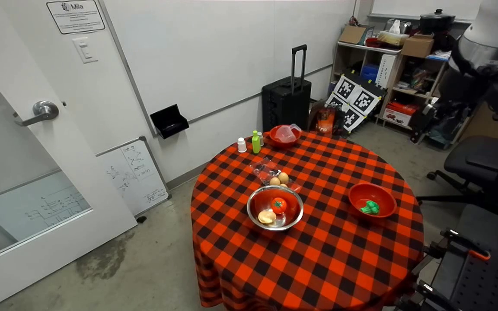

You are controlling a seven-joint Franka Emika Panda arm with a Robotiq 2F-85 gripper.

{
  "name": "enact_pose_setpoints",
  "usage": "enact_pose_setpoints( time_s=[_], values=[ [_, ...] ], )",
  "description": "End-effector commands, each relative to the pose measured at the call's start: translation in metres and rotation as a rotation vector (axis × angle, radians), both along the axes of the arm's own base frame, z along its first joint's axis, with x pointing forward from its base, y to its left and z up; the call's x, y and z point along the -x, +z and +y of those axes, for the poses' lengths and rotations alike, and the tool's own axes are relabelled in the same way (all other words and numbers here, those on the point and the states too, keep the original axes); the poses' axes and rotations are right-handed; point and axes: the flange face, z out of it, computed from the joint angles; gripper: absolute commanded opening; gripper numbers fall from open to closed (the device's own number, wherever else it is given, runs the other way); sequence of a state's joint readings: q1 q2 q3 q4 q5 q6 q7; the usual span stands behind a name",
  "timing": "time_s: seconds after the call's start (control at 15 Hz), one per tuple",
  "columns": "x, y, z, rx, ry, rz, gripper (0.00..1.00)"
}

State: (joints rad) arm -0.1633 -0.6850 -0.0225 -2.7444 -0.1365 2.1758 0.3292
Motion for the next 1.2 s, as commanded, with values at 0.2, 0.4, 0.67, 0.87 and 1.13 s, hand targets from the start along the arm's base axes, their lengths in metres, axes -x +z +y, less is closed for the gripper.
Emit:
enact_pose_setpoints(
  time_s=[0.2, 0.4, 0.67, 0.87, 1.13],
  values=[
    [-0.021, -0.063, -0.046, -0.059, -0.076, -0.026, 1.00],
    [-0.031, -0.102, -0.056, -0.070, -0.124, -0.020, 1.00],
    [-0.038, -0.155, -0.062, -0.098, -0.192, 0.000, 1.00],
    [-0.043, -0.190, -0.062, -0.111, -0.231, 0.024, 1.00],
    [-0.050, -0.226, -0.062, -0.115, -0.258, 0.051, 1.00]
  ],
)
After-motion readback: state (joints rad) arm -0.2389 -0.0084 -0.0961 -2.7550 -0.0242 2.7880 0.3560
